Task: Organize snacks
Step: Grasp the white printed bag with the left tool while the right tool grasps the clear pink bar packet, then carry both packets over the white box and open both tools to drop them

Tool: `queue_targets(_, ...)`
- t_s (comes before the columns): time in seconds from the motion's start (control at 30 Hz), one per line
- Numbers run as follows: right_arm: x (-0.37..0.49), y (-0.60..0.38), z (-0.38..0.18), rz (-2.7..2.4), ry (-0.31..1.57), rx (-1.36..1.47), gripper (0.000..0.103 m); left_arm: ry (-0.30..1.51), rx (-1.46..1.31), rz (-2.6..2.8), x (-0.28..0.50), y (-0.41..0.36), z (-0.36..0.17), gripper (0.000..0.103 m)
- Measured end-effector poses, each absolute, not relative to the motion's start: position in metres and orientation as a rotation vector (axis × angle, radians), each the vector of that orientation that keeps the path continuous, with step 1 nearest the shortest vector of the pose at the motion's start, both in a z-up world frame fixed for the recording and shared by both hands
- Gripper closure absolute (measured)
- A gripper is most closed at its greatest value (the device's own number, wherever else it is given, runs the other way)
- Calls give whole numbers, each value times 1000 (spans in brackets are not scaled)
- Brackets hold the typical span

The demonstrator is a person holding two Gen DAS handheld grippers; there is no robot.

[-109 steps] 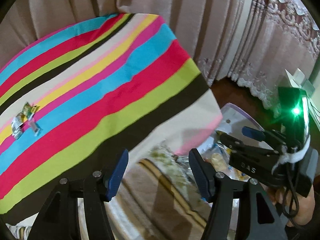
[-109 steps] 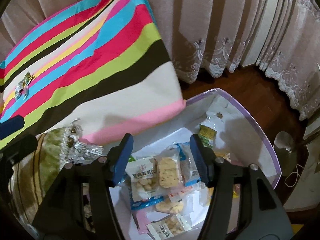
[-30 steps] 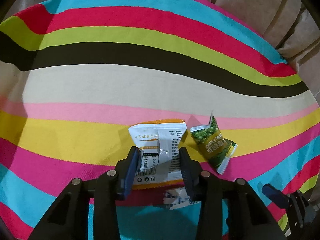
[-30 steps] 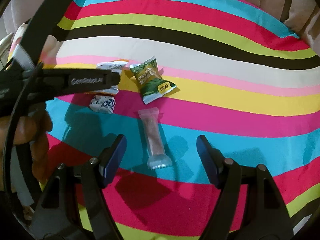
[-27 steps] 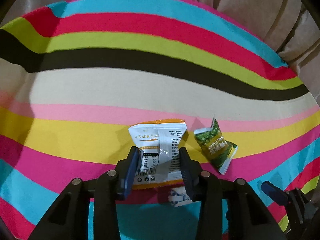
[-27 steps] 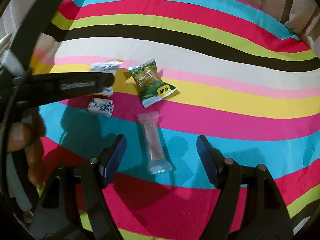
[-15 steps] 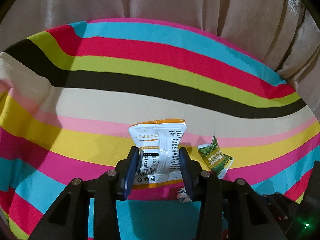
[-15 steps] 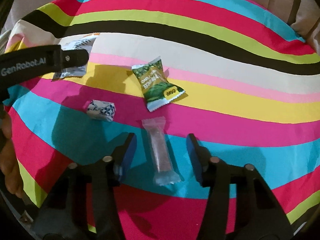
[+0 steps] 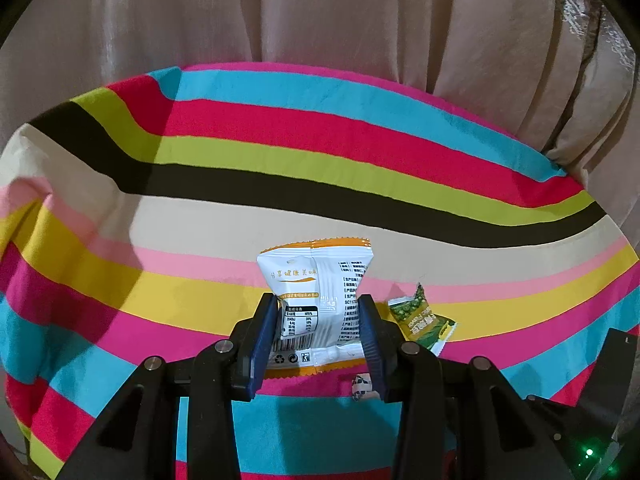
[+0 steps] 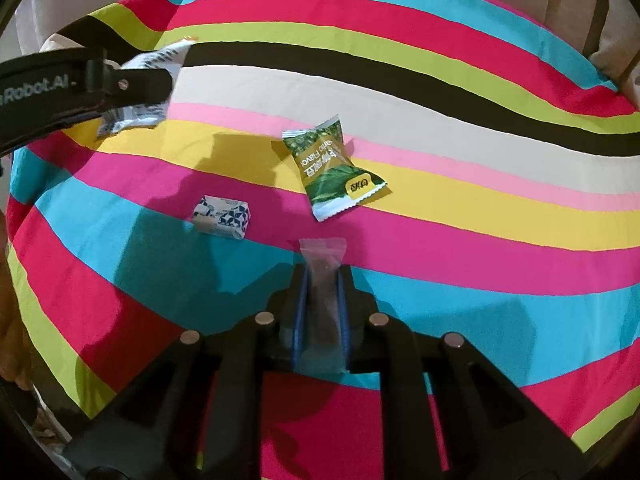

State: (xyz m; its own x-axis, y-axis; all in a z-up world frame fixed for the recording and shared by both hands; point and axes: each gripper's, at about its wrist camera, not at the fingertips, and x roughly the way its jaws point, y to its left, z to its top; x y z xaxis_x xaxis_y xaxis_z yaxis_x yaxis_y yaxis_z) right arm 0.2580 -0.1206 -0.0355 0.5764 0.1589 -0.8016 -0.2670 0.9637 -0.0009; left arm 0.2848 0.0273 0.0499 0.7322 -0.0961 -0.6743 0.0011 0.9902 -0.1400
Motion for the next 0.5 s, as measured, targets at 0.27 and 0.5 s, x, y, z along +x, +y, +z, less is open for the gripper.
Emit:
queue_targets(0.27,248,-138,-24,211,911,-79,87,737,-110,-61,267,20,62,61)
queue_targets(0.5,225,-154,-10,185,890,-55,87,721,-83,-80,243,8,76,61)
